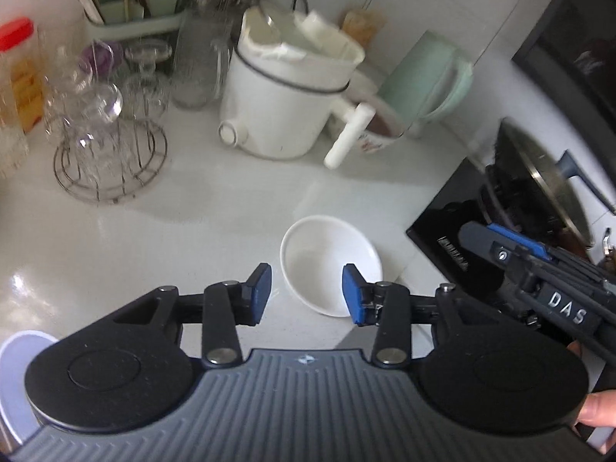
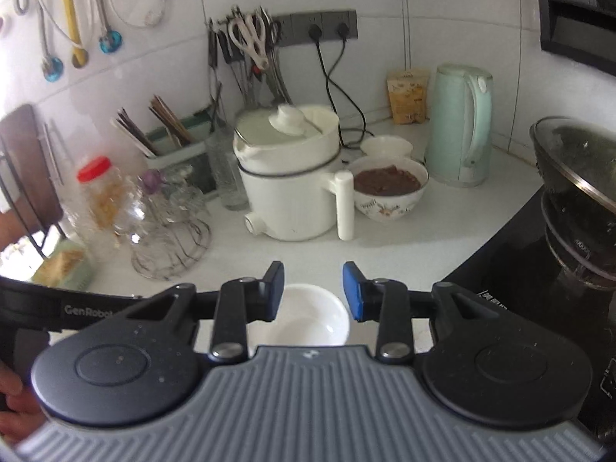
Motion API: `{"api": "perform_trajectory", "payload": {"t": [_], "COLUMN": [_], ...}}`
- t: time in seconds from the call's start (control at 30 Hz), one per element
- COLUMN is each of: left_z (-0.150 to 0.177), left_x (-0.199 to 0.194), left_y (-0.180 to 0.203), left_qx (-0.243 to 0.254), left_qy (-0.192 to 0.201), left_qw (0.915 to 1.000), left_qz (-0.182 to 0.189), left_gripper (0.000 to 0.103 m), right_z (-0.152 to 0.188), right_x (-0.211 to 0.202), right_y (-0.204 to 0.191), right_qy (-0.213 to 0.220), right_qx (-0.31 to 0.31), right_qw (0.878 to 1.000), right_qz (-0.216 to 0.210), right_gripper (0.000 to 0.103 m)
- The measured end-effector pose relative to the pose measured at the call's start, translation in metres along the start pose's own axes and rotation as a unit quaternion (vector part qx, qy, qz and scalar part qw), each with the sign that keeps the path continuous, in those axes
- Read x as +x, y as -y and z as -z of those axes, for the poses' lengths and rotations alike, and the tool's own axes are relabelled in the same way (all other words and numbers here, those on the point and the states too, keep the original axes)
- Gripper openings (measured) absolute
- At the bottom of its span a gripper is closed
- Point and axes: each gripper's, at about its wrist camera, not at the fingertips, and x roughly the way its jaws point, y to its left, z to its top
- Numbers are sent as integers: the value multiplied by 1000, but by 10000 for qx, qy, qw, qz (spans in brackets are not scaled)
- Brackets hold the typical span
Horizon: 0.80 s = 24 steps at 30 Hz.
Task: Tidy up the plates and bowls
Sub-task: 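Move both grippers toward the white ceramic bowl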
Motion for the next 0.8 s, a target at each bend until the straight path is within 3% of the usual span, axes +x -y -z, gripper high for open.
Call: {"api": "perform_trajectory", "payload": {"t": [0.07, 0.43, 0.8], "left_z": [0, -5, -4], "left_x": [16, 85, 112], "left_y": [-3, -13, -16], "left_qx": [-124, -386, -510], "left_qy": [-122, -602, -908], "left_qw": [9998, 9971, 9940], "left_qz": [81, -268, -324], "left_gripper": [47, 47, 47], "right_z": [5, 28, 38], "right_x": [15, 78, 108], "right_y": [5, 16, 31], "right_qy": [-181, -625, -946], "right_qx": [-45, -146, 184], "right_qw": [9998, 9978, 9952], "right_qz": [-33, -151, -193], "right_gripper": [37, 37, 37]}}
